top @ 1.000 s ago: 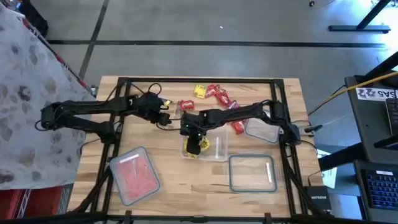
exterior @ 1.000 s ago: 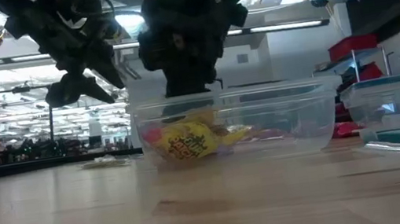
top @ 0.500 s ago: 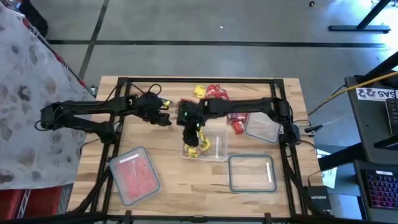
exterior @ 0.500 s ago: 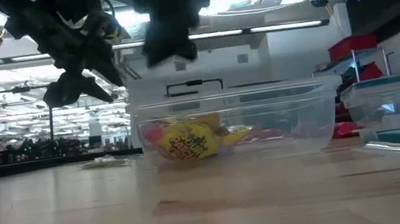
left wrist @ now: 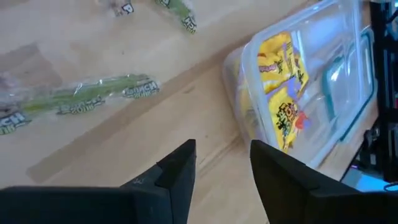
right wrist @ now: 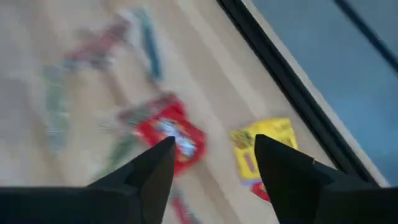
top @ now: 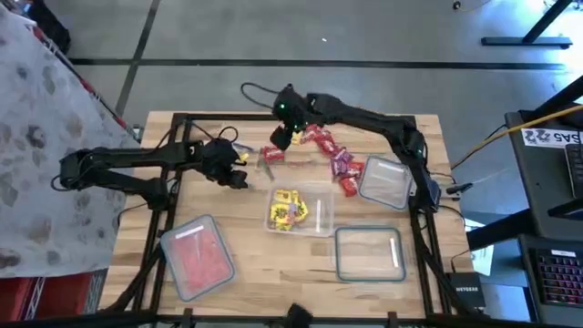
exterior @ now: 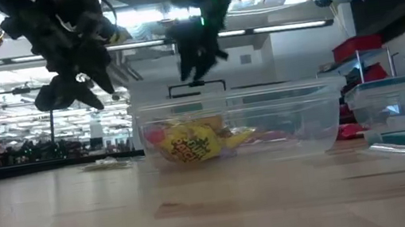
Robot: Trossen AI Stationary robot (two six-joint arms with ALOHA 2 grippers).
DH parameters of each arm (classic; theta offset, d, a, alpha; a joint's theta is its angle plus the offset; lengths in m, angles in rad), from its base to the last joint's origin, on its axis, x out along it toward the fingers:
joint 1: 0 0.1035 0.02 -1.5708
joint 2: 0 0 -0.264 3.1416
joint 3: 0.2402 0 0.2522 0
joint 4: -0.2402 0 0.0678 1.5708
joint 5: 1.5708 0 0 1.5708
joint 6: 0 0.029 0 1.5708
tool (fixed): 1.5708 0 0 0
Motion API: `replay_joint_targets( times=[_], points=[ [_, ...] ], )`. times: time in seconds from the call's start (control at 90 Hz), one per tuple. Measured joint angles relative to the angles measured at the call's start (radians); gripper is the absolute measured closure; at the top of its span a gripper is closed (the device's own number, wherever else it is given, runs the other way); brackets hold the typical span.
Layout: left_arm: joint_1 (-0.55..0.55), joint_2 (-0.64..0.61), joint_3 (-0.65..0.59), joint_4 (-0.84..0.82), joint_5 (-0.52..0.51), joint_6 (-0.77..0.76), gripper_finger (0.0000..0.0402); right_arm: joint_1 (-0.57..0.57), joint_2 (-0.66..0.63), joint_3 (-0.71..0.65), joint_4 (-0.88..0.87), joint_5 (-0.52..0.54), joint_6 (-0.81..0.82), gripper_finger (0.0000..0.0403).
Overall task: Sort candy
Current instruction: Put the yellow candy into the open transparent container
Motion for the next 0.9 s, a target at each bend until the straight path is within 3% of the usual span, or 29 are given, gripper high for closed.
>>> replay_joint_targets(
  times=[0.156, 0.289, 0.733, 0.9],
  points=[
    [0.0, 0.0, 0.0, 0.002, 0.013, 0.005, 0.0265, -0.054, 0.106, 0.0, 0.017, 0.001, 0.075, 0.0149],
    [0.0, 0.0, 0.0, 0.001, 0.051, 0.004, 0.0265, -0.08, 0.184, -0.001, 0.021, -0.008, 0.106, 0.0143],
    [0.0, 0.0, 0.0, -0.002, 0.072, 0.009, 0.0265, -0.073, 0.25, -0.001, 0.03, -0.044, 0.096, 0.022],
    [0.0, 0.0, 0.0, -0.002, 0.069, 0.009, 0.0265, -0.069, 0.25, -0.001, 0.009, -0.037, 0.073, 0.0227]
  ],
)
